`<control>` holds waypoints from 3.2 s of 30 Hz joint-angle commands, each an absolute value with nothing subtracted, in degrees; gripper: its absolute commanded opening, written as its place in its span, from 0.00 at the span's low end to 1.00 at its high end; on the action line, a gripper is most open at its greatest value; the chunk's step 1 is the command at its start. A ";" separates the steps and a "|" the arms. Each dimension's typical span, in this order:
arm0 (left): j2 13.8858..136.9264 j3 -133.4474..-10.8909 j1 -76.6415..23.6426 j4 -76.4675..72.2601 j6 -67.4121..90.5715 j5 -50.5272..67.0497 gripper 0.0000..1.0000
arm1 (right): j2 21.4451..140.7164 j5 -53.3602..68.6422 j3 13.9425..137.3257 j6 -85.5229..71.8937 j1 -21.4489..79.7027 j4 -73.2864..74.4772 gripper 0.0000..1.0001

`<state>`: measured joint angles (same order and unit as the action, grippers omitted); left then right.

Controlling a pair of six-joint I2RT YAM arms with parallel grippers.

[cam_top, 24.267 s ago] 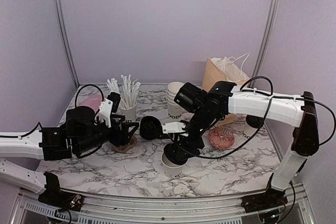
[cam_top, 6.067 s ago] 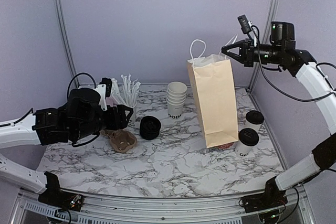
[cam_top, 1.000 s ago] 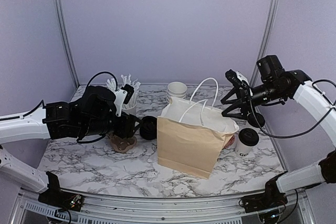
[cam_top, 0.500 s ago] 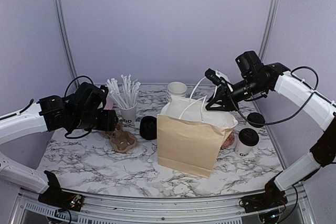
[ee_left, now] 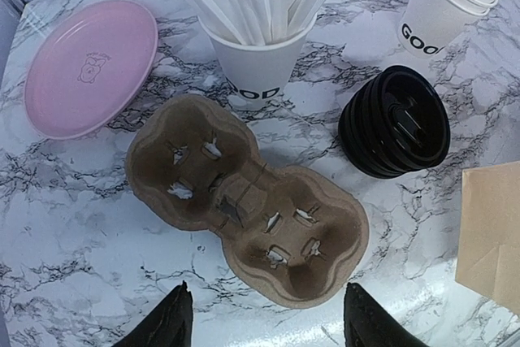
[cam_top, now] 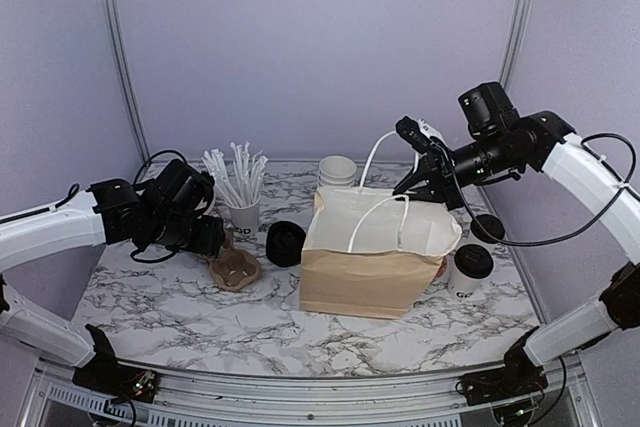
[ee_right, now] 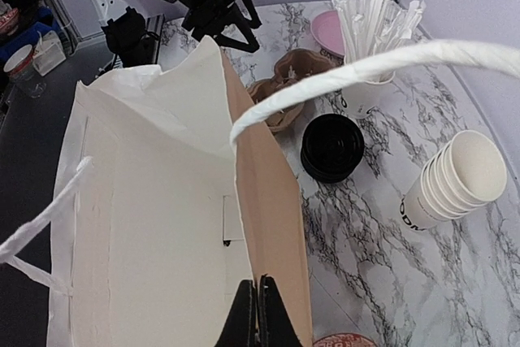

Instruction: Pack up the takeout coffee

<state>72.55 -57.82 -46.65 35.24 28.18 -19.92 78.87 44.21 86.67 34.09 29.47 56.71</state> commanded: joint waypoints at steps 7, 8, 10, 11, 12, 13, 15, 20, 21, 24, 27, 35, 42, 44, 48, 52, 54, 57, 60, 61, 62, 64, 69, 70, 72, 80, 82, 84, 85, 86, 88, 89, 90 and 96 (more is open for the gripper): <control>64.08 -65.18 -48.04 28.05 18.19 -6.55 0.64 | 77.23 50.95 86.94 49.52 30.67 65.23 0.00; 64.01 -66.12 -48.41 26.98 17.17 -4.37 0.64 | 77.82 51.69 87.71 51.45 30.70 66.07 0.00; 64.39 -68.28 -49.18 25.09 14.84 -0.65 0.65 | 79.49 52.44 89.42 54.51 30.88 66.68 0.00; 64.87 -69.20 -49.54 24.42 13.88 1.84 0.65 | 80.64 52.96 90.52 55.56 30.96 66.76 0.00; 65.45 -69.96 -49.76 23.97 13.37 3.09 0.66 | 81.90 53.84 91.67 57.02 31.02 66.90 0.00; 66.11 -70.57 -49.89 23.61 13.09 3.91 0.66 | 83.51 54.94 92.92 58.55 31.19 67.41 0.00; 67.61 -71.44 -49.92 23.09 12.91 4.69 0.66 | 87.20 56.45 96.06 60.60 32.13 68.52 0.00; 70.98 -73.46 -50.82 22.55 14.18 7.81 0.66 | 98.56 56.29 105.68 64.94 36.68 78.57 0.00; 71.33 -73.74 -51.55 22.45 14.09 7.94 0.66 | 99.39 55.57 105.89 64.80 37.31 78.65 0.00; 71.18 -73.53 -53.04 22.26 14.07 6.89 0.66 | 99.75 54.87 105.17 64.42 38.14 77.59 0.04; 70.87 -73.17 -52.85 25.70 16.23 -2.11 0.66 | 99.43 53.03 105.30 60.05 38.14 74.83 0.00; 72.00 -69.33 -49.25 38.93 24.50 -23.26 0.65 | 91.94 48.20 100.21 49.55 36.28 68.09 0.00; 77.11 -65.43 -42.92 38.97 18.60 -16.00 0.57 | 84.31 45.77 94.82 44.15 35.28 62.96 0.00; 80.54 -65.52 -40.93 38.76 17.18 -13.64 0.55 | 82.73 45.88 93.68 43.47 34.77 61.97 0.00; 87.13 -66.27 -40.36 38.37 13.19 -12.18 0.48 | 81.03 44.99 91.94 42.77 34.39 60.76 0.00; 92.71 -66.15 -40.47 37.48 9.32 -6.09 0.28 | 80.23 44.91 91.12 42.71 34.04 60.39 0.00; 94.77 -65.65 -40.59 37.08 8.79 -4.30 0.22 | 79.95 44.74 90.90 42.72 33.88 60.32 0.00; 96.73 -64.35 -41.14 36.11 8.95 -4.98 0.18 | 79.53 44.73 90.42 42.80 33.79 60.01 0.00; 98.00 -63.48 -42.86 34.63 8.38 -3.83 0.18 | 79.33 44.69 89.86 42.85 33.76 59.70 0.00; 98.61 -63.45 -43.75 34.19 8.30 -3.26 0.18 | 79.36 44.61 89.75 42.89 33.75 59.68 0.00; 99.34 -63.64 -44.72 33.86 8.22 -2.40 0.18 | 79.45 44.53 89.57 42.96 33.71 59.63 0.00; 101.35 -64.43 -46.87 33.39 7.93 -1.42 0.18 | 79.60 44.54 89.40 42.99 33.75 59.59 0.00; 106.41 -69.41 -52.48 32.49 8.23 1.93 0.19 | 80.02 44.06 89.32 43.15 33.57 59.56 0.00; 107.11 -70.55 -53.38 32.24 8.52 2.60 0.20 | 80.06 43.89 89.34 43.08 33.57 59.59 0.00; 107.77 -72.66 -54.50 31.77 9.08 3.77 0.21 | 79.92 43.46 89.22 43.07 33.44 59.59 0.00; 102.04 -72.18 -54.84 32.77 8.48 5.87 0.32 | 79.63 43.65 88.43 43.07 33.07 59.51 0.00; 99.80 -71.06 -54.78 33.43 7.95 5.23 0.35 | 79.63 43.68 88.32 43.09 33.04 59.31 0.00; 98.16 -70.01 -53.97 34.12 7.59 2.87 0.36 | 79.71 43.82 88.24 43.08 32.96 59.09 0.00; 97.82 -69.57 -53.14 34.52 7.45 1.37 0.36 | 79.79 44.00 88.35 43.07 32.96 59.09 0.00; 97.59 -69.23 -52.36 34.85 7.13 0.46 0.36 | 79.92 44.10 88.33 43.07 32.96 59.07 0.00; 97.55 -69.00 -50.70 35.20 6.59 -2.10 0.36 | 80.13 44.20 88.46 43.08 32.96 58.97 0.00; 97.56 -68.98 -50.12 35.24 6.39 -2.89 0.37 | 80.23 44.24 88.50 43.07 32.95 58.96 0.00; 97.62 -69.11 -49.51 35.16 6.11 -3.22 0.36 | 80.25 44.29 88.51 43.07 32.96 59.04 0.00; 98.84 -72.17 -48.78 35.59 5.68 -1.80 0.37 | 80.16 44.21 89.34 42.89 32.96 59.43 0.00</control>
